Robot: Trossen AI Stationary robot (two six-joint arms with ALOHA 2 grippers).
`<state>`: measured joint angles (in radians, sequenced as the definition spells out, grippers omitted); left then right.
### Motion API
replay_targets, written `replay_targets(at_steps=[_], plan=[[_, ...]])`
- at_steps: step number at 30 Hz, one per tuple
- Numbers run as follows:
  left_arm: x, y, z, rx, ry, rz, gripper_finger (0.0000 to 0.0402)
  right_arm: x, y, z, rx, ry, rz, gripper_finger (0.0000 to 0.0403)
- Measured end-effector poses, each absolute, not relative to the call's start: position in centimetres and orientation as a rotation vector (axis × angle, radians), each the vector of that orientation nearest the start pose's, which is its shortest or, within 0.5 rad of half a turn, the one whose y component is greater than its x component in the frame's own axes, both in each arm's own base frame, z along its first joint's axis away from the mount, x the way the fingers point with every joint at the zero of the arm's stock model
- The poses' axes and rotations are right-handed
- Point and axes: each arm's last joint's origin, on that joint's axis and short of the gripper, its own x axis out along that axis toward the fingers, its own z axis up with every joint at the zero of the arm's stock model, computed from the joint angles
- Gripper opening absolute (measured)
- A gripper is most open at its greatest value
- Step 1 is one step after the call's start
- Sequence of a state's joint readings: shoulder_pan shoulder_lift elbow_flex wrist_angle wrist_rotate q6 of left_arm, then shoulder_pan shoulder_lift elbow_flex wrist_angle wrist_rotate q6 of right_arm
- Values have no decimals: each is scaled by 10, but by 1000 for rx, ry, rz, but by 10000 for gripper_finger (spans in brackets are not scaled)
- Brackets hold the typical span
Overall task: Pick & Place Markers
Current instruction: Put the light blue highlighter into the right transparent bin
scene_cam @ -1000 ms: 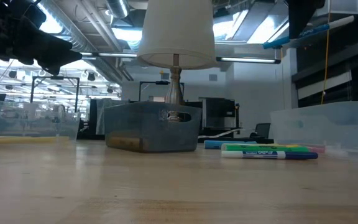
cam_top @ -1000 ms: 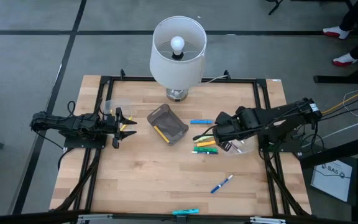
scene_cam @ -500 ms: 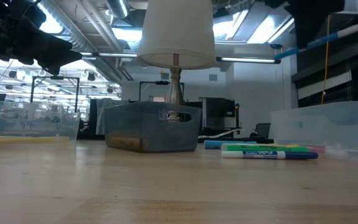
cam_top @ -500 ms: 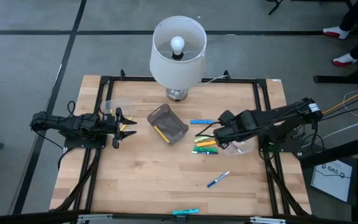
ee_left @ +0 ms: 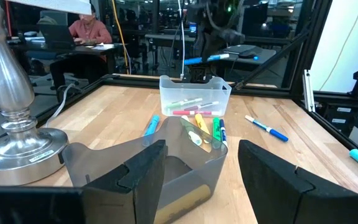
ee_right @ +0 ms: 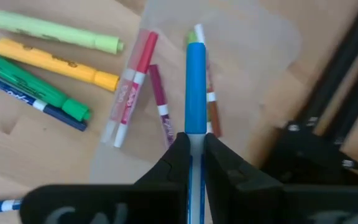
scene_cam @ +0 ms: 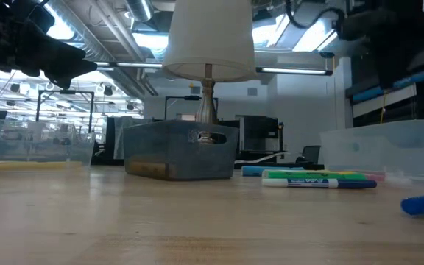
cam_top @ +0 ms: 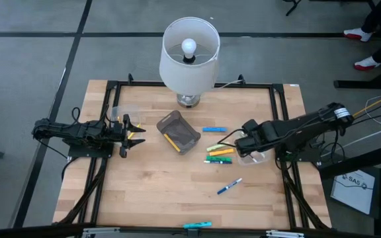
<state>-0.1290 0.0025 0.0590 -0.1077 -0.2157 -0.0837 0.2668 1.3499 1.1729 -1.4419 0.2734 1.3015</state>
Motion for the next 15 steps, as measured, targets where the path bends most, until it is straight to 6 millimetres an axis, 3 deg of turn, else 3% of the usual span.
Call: replay_targets(at_steps=[6, 15], plan=[[93, -6, 173, -75, 47, 89, 196, 200, 45, 255, 632, 1232, -936, 28], [93, -6, 173, -75, 47, 89, 196, 200, 29, 240, 651, 1215, -946, 26]])
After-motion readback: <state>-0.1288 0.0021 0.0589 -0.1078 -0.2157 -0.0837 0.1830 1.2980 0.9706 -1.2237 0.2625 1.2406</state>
